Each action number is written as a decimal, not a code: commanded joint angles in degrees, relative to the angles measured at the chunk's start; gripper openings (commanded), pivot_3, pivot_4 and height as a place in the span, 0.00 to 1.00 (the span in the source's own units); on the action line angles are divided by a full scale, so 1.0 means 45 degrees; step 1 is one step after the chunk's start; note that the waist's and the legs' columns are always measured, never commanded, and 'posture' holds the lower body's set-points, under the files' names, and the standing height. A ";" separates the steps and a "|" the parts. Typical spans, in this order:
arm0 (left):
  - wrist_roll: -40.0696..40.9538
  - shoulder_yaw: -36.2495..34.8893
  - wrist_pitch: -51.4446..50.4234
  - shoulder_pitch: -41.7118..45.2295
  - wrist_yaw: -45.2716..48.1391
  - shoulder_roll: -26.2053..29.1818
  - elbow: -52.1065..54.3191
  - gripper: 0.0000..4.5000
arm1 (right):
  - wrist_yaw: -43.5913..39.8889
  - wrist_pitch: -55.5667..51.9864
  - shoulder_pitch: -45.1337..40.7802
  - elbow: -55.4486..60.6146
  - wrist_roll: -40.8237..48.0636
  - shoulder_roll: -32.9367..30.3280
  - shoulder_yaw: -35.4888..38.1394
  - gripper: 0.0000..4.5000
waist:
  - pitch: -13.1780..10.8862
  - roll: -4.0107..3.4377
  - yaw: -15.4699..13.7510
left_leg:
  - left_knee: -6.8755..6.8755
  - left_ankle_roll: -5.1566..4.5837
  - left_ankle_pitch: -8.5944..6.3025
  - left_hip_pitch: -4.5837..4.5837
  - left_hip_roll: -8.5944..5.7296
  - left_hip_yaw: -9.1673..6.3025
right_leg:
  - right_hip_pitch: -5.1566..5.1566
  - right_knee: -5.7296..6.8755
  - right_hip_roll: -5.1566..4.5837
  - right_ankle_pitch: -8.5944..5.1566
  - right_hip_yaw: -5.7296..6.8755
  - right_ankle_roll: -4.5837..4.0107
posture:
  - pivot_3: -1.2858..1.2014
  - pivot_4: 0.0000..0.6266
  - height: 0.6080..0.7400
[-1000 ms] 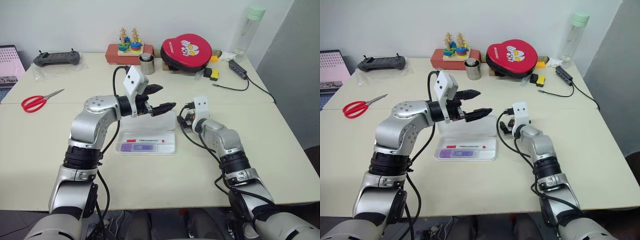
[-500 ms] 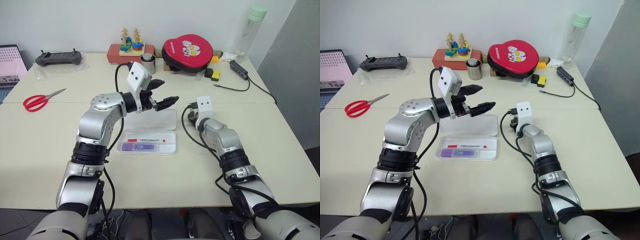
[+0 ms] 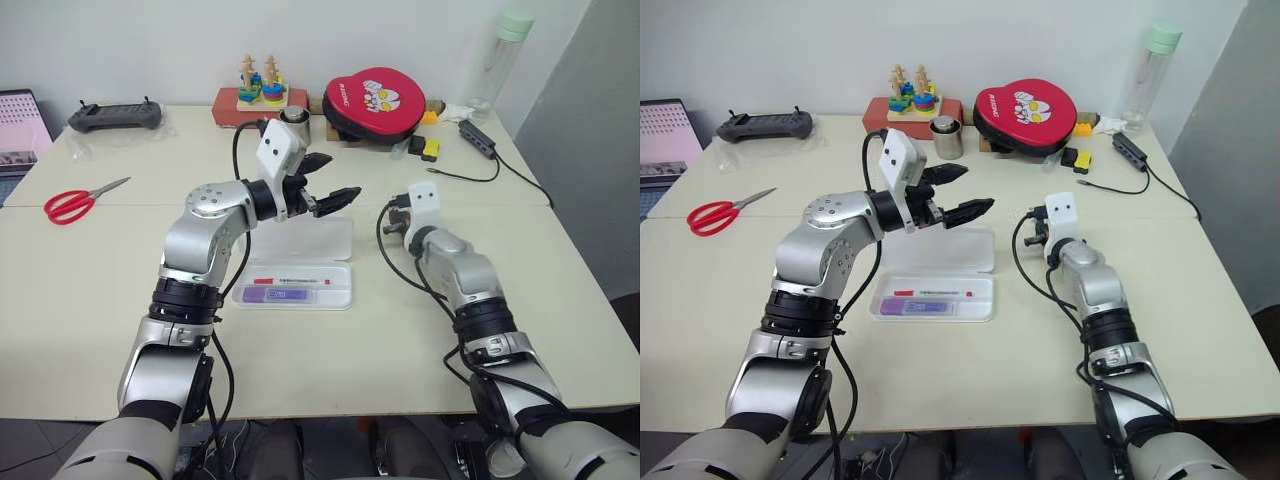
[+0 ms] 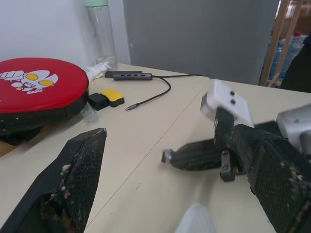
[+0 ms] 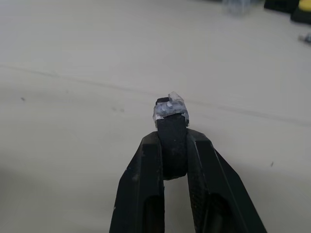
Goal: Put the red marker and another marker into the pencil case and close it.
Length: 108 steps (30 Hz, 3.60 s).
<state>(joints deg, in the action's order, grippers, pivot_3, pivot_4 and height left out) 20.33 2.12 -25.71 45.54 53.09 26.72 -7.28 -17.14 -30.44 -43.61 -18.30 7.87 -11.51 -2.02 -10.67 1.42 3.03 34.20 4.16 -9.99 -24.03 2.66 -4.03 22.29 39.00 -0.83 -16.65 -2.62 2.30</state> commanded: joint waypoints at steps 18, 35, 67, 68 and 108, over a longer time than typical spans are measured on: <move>0.1968 -0.2145 -0.0421 -0.5814 0.5228 0.6270 0.2946 1.00 | -0.7981 -0.1987 0.0796 0.4906 0.1254 -0.3374 -0.5499 0.06 | -0.0001 0.0002 -0.0132 | 0.0002 -0.0001 0.0000 0.0037 0.0015 0.0001 | -0.0009 -0.0003 -0.0002 -0.0067 0.0010 0.0017 | 0.52 0.24 1.00; 0.2582 -0.2242 -0.0808 -0.5558 0.4559 0.6051 0.3535 1.00 | -0.8478 -0.1601 0.0509 0.4125 0.0428 -0.2987 -0.5515 0.53 | -0.0001 0.0004 -0.0251 | 0.0009 -0.0001 -0.0002 0.0020 0.0020 0.0008 | -0.0002 -0.0003 0.0003 -0.0055 0.0009 0.0039 | 0.52 0.24 1.00; 0.5692 -0.6192 -0.3177 -0.6947 0.0606 0.5166 0.5010 1.00 | -0.8012 -0.1284 -0.3259 0.0321 0.0254 -0.0706 -0.4081 0.01 | 0.0007 0.0022 -0.0144 | -0.0055 0.0005 -0.0006 0.0018 0.0016 0.0004 | 0.0011 -0.0004 -0.0007 -0.0028 0.0026 -0.0049 | 0.52 0.24 1.00; 0.5607 -0.6134 -0.3083 -0.7119 0.0792 0.5299 0.5062 1.00 | -0.8197 -0.1359 -0.3040 0.0783 0.0320 -0.0780 -0.4175 0.01 | 0.0006 0.0021 -0.0141 | -0.0053 0.0005 -0.0006 0.0022 0.0016 0.0003 | 0.0007 -0.0006 -0.0007 -0.0029 0.0028 -0.0048 | 0.52 0.24 1.00; -0.0554 -0.3596 0.0993 -0.2928 -0.2791 0.4257 -0.3051 1.00 | -0.6607 -0.3299 0.0760 0.4223 0.3192 -0.4873 0.1369 0.99 | 0.0018 0.0041 -0.0255 | -0.0033 0.0005 -0.0004 0.0027 0.0011 0.0014 | -0.0001 -0.0006 -0.0006 -0.0022 0.0013 -0.0029 | 0.52 0.24 1.00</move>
